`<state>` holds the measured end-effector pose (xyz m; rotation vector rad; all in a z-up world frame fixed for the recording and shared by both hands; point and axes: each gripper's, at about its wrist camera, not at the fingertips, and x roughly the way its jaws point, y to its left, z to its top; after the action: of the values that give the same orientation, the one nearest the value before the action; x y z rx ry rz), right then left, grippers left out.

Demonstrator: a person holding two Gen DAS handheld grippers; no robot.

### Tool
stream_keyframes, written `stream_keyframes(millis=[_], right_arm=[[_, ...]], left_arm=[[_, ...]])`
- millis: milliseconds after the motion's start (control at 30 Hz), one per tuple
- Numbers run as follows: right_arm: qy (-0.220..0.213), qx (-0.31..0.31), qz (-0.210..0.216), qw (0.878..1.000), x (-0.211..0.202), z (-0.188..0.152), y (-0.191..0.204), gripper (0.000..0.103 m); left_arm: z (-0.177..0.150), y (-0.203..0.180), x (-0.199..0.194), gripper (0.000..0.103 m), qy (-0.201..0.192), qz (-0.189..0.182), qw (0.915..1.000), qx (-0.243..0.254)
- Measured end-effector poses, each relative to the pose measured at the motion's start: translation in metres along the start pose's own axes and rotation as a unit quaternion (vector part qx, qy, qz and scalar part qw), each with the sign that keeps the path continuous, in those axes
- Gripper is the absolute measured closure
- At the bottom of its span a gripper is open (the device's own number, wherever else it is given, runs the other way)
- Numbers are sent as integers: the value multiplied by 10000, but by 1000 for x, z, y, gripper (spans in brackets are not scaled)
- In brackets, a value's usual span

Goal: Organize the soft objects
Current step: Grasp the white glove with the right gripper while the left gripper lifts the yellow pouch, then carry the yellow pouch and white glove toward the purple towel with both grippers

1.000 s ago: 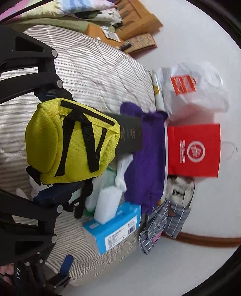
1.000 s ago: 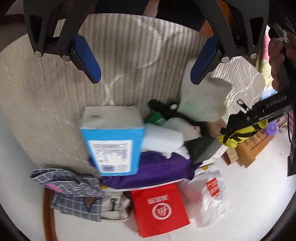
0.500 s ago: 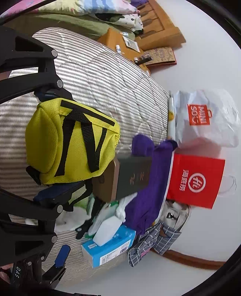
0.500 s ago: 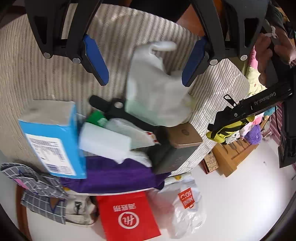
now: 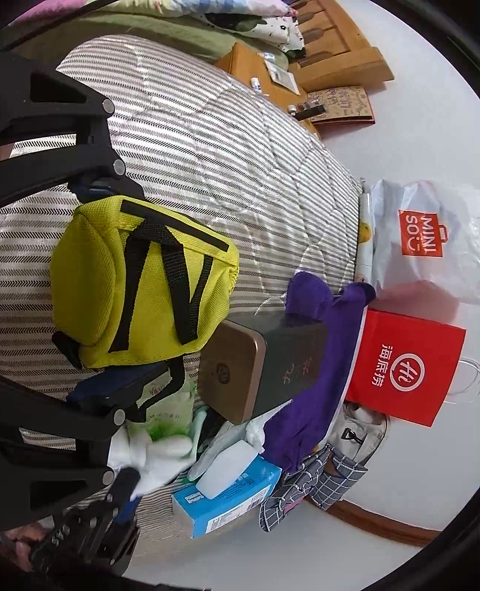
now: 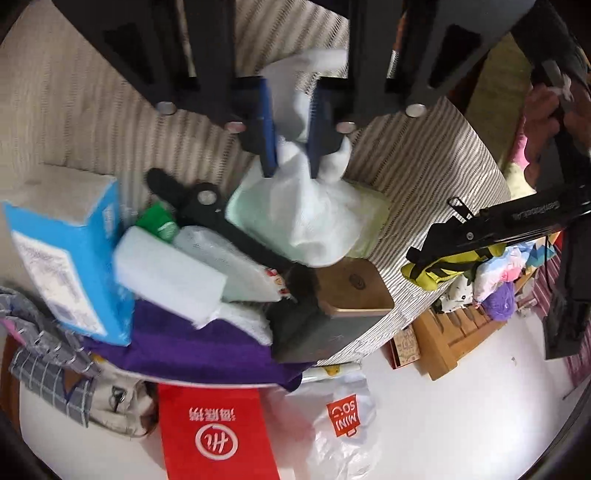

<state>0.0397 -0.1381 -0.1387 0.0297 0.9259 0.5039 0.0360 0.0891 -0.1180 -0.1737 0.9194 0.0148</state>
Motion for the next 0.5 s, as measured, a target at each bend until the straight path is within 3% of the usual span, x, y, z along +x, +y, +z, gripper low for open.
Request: stream_keyframes(millis=[233,500], right_arm=[[-325,114,-69,9994,-43,-4,-16,90],[-620,462,-567,9954,-80,-15,-55,90]], left_arm=[[-1,-4,6,33,53,18,10000,-46],[-3,-6,16,33,185,149,9996,-124]])
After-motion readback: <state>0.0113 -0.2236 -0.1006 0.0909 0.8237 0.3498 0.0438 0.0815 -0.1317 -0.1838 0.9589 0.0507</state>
